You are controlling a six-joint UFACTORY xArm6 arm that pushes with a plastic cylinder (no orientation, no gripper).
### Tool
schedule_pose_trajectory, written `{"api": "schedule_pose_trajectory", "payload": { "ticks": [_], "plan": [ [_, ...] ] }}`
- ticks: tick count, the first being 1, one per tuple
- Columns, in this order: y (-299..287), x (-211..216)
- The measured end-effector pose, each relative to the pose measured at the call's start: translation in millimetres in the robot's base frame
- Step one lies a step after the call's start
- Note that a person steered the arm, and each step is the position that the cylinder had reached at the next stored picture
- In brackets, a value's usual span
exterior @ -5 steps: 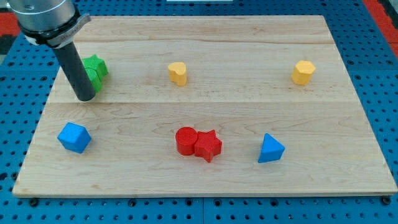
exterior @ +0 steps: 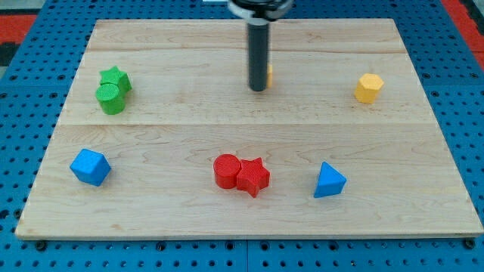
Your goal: Push the yellow hexagon towards the yellow heart
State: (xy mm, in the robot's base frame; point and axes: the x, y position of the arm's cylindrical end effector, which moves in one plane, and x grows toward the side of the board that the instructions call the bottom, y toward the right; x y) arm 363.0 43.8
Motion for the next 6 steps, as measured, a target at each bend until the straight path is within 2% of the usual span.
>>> {"api": "schedule_pose_trajectory", "payload": {
  "ticks": [2,3,4,5,6],
  "plan": [
    [121.9,40.1],
    [180.1,43.4],
    [204.6,15.5],
    [196.0,-22.0],
    [172.7,-11.7]
  ]
}}
